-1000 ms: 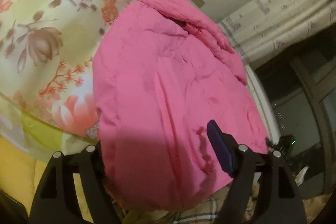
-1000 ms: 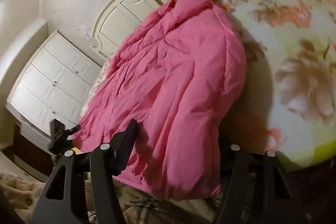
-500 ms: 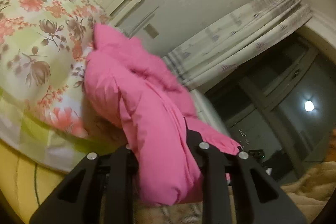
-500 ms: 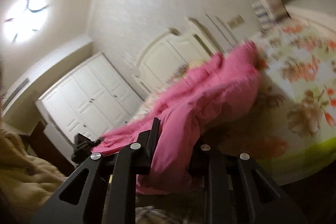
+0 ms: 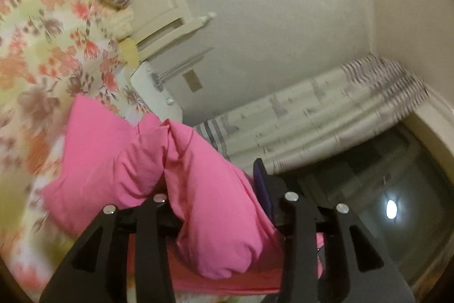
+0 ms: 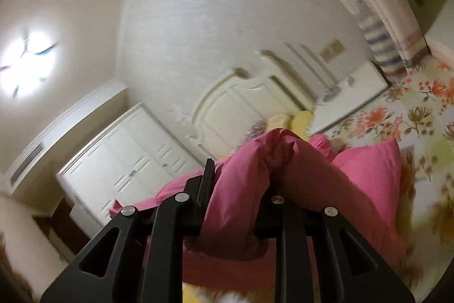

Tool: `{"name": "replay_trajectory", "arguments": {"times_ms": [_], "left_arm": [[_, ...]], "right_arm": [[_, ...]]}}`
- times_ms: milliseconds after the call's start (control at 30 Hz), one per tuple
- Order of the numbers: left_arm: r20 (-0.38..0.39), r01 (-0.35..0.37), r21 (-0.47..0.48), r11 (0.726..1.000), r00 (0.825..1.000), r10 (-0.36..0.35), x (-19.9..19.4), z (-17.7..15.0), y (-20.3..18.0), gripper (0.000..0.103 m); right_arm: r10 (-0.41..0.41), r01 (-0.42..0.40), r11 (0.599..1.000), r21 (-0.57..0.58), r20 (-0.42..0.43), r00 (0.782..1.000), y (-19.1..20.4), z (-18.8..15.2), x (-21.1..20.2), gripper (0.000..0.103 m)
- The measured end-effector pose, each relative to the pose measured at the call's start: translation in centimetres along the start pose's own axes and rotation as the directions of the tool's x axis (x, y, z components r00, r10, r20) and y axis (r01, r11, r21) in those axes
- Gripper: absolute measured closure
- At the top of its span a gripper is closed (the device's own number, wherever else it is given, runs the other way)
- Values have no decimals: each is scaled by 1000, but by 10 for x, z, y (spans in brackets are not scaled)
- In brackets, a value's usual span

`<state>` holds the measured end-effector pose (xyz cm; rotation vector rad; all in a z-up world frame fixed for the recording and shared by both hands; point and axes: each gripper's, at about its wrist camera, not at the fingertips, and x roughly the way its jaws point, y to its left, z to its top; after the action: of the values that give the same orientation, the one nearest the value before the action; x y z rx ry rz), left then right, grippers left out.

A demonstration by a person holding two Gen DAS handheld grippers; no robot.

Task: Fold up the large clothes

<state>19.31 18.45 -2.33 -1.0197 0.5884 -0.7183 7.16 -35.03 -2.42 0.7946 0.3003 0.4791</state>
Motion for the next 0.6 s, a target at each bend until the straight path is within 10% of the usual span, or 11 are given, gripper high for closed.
{"name": "replay_trajectory", "arguments": {"times_ms": [167,300,433,533,600], "left_arm": [[-33,-149,-171,974,989,145,103,66,53,57],[-74,-242,-370,897,970,231,165,92,134,46],[-43,-259,-420,870,963,266,181,101,180,45],[-14,-285,-389,876,953,304,180,109,191,42],[2,-308,-385,870,943,334,178,110,196,42]], "right_arm": [[-154,160,980,115,-62,986,-70,40,93,80],[-286,329,908,259,-190,939,-156,40,162,75],[-234,308,853,422,-218,947,-209,34,180,73],[-154,238,851,467,-212,965,-219,42,190,50],[-60,131,833,537,-147,987,-224,48,191,16]]}}
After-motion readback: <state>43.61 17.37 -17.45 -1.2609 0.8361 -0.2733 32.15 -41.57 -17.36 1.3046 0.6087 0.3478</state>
